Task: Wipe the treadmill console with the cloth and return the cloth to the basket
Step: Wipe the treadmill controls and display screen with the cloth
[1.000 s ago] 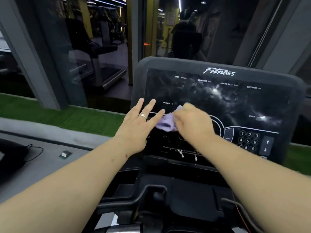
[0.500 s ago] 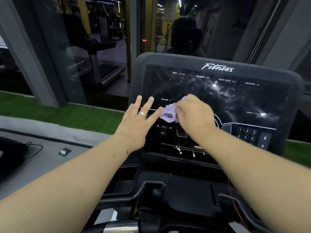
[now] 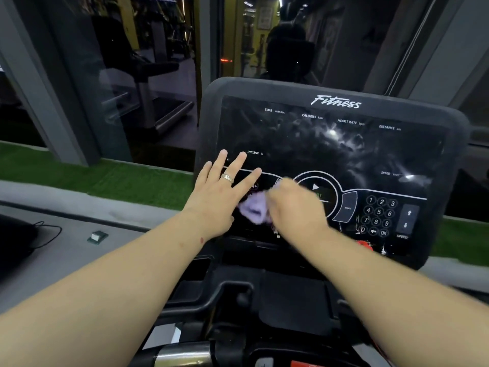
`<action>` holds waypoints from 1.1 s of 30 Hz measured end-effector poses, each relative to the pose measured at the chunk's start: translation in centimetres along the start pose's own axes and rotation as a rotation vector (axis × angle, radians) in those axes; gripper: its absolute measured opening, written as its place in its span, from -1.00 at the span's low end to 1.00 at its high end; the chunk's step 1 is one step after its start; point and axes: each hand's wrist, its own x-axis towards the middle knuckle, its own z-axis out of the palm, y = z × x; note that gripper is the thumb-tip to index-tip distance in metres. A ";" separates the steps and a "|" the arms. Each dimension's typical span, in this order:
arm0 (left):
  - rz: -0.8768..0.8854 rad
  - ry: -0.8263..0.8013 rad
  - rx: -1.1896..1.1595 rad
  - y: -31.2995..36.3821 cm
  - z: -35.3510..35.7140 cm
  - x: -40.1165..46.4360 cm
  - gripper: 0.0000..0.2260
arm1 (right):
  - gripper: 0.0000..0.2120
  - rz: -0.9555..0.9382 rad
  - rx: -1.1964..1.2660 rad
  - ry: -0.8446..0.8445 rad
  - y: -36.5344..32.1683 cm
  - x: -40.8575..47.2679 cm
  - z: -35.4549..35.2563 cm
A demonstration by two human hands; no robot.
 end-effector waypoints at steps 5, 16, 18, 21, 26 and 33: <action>-0.015 -0.030 -0.008 0.4 0.2 0.0 0.10 | -0.85 -0.238 0.004 -0.125 -0.2 -3.6 2.7; -0.045 -0.038 0.009 1.2 0.1 0.2 0.11 | -0.93 -0.125 0.043 -0.141 -0.3 -4.7 2.6; -0.054 -0.050 0.017 1.3 0.0 0.1 0.12 | -0.95 -0.193 0.024 -0.188 0.2 -4.1 2.1; -0.050 -0.050 0.046 1.3 0.0 0.2 0.11 | -0.87 -0.078 -0.044 -0.098 2.1 0.3 -1.7; -0.057 -0.054 0.045 1.5 0.2 0.2 0.11 | -0.89 0.071 0.019 0.004 2.4 0.5 -1.7; -0.071 -0.058 0.036 1.8 0.3 0.1 0.11 | -0.84 -0.037 0.046 -0.152 1.8 -2.1 0.4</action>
